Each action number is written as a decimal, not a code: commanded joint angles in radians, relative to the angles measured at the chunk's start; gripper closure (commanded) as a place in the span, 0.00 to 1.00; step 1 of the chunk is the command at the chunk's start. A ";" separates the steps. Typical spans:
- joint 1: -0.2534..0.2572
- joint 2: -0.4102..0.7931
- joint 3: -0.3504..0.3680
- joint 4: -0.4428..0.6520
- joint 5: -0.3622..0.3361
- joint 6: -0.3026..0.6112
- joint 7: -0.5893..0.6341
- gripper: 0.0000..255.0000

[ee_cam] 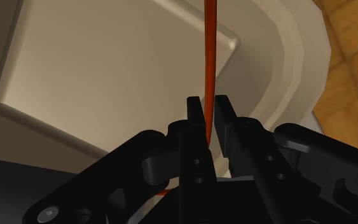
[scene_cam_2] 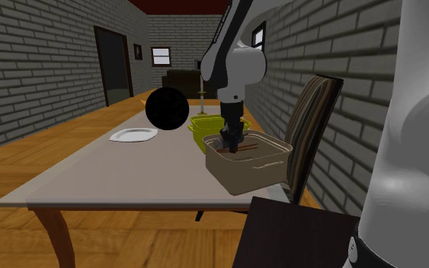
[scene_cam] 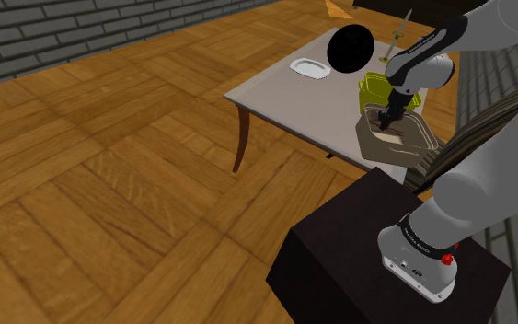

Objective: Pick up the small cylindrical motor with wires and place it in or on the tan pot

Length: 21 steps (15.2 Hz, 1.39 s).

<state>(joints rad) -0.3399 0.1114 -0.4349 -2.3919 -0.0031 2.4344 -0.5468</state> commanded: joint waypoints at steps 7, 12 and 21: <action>0.000 0.000 0.000 0.000 0.000 0.001 0.000 0.00; 0.006 -0.054 -0.005 0.019 -0.032 -0.068 0.024 0.00; 0.009 -0.099 -0.005 0.041 -0.055 -0.131 0.041 0.00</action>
<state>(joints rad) -0.3309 0.0130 -0.4398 -2.3511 -0.0579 2.3042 -0.5061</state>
